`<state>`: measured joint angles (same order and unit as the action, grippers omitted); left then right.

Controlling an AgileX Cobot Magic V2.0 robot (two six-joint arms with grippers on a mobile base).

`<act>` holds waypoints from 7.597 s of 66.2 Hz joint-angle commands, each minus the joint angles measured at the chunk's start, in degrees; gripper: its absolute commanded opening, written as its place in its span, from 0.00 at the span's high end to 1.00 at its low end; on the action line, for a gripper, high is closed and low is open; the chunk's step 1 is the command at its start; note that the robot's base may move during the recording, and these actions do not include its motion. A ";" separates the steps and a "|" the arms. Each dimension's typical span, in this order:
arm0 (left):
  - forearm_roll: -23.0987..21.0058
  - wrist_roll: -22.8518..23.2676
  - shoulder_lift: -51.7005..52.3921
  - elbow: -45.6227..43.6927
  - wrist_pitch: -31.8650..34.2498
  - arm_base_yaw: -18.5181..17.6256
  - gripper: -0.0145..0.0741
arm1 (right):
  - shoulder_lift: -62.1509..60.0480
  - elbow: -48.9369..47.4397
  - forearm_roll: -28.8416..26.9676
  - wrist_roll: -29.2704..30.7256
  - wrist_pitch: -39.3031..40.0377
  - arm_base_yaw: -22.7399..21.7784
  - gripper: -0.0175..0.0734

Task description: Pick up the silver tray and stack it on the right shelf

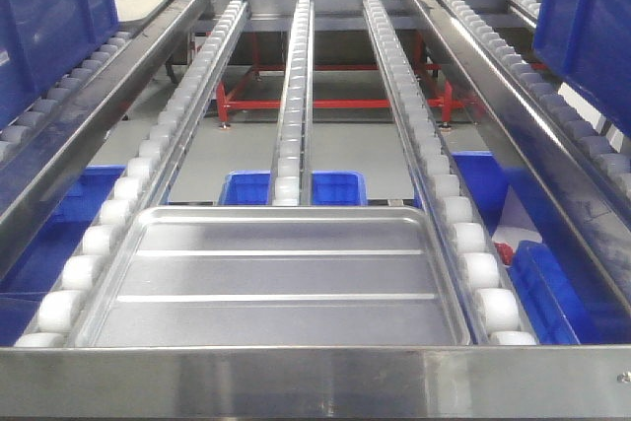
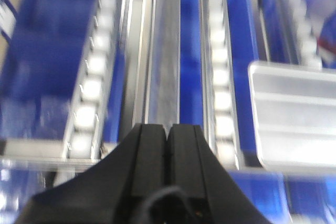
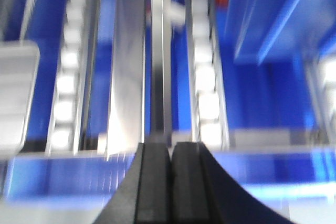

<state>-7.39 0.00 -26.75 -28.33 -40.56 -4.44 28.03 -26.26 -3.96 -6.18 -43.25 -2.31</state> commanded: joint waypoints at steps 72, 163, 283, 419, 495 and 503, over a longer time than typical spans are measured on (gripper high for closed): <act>36.94 53.99 -51.19 -22.28 1.80 -33.44 0.94 | 51.93 -24.30 15.89 -37.02 11.07 29.17 0.72; 25.37 47.05 -60.80 -28.10 3.20 -36.38 0.94 | 61.04 -29.84 14.63 -37.38 11.20 34.65 0.72; 24.23 47.05 -66.86 -28.10 6.36 -32.60 0.69 | 65.66 -29.84 14.51 -37.32 14.67 34.34 0.35; 19.37 40.97 -67.11 -28.10 4.79 -32.69 0.69 | 67.39 -29.90 14.74 -37.32 16.85 33.68 0.35; 19.28 41.05 -67.11 -28.10 4.79 -32.69 0.95 | 67.39 -29.84 14.74 -37.32 16.11 33.68 0.74; 17.20 41.05 -67.11 -28.10 4.79 -32.55 0.95 | 67.32 -29.96 14.74 -37.32 15.71 33.68 0.74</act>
<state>11.14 40.98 -95.95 -55.03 -36.71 -36.91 97.83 -54.53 9.99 -43.64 -28.43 31.67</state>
